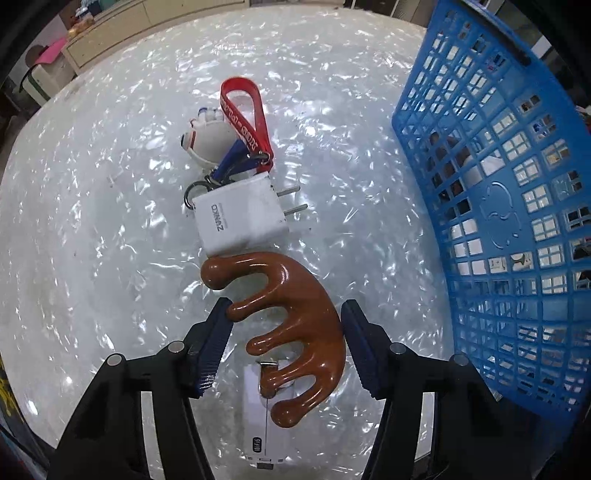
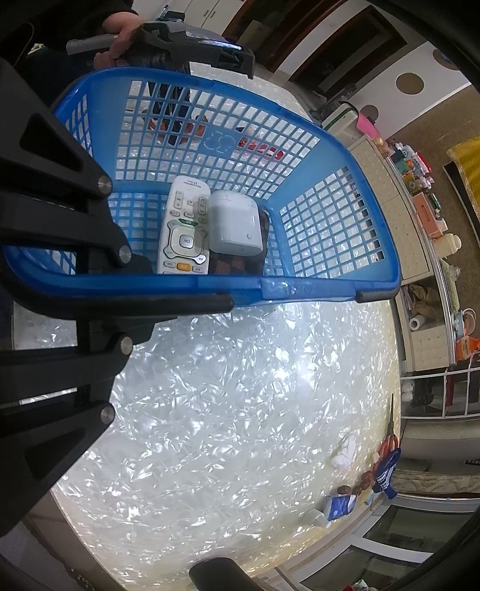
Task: Organize rigid objects
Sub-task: 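Carry the comb into the basket with the left tool and release it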
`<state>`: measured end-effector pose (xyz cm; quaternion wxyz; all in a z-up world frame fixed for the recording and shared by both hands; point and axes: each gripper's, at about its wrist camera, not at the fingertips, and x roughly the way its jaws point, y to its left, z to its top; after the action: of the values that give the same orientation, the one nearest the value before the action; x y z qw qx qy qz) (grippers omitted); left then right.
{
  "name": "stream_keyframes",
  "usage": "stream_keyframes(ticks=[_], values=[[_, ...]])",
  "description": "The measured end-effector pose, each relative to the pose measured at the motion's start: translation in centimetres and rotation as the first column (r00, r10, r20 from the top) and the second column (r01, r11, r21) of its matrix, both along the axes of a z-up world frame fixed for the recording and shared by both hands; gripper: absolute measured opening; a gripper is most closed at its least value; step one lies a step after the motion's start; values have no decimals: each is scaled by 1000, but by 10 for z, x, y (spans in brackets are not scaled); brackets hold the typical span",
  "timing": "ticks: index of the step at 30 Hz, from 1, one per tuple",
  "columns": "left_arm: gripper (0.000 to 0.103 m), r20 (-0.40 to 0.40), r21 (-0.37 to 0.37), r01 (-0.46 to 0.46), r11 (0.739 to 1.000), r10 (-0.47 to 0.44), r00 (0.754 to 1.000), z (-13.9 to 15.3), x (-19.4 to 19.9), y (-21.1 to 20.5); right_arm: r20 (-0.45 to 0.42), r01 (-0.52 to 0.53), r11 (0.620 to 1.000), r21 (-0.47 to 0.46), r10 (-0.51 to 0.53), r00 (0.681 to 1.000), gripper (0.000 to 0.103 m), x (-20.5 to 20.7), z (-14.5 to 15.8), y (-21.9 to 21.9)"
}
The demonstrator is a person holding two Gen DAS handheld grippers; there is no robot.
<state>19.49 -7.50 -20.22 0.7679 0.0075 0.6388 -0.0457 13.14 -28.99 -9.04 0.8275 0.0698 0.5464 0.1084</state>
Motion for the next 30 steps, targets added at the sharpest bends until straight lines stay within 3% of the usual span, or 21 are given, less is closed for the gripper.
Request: stream_keyframes(ticks=[5,9,14,19,24,30], values=[[64,97,17,34,999,-35,995,22,-5,4,-4,5,1000,-17,-5,1000,8,-2,1,1],[64,148,-33,36,999,-30,989,43,-7,17,-10,14,999,-32,-14,1000,8,-2,2,2],[64,247,-28,66,997,-57,967,79,-15,25,-17,17,998,-56,-18,1000,8,-4,3,4],[64,329,-6,94,996,-87,940,107,-23,38,-24,30,997,-74,-32,999,8,-4,3,5],[64,388,-74,146,986,-106,915,135,-41,50,-29,29,996,-87,-31,999,8,-3,3,6],[64,485,-95,263,960,-186,854,169,-47,40,-30,32,995,-90,-35,999,8,-4,2,6]])
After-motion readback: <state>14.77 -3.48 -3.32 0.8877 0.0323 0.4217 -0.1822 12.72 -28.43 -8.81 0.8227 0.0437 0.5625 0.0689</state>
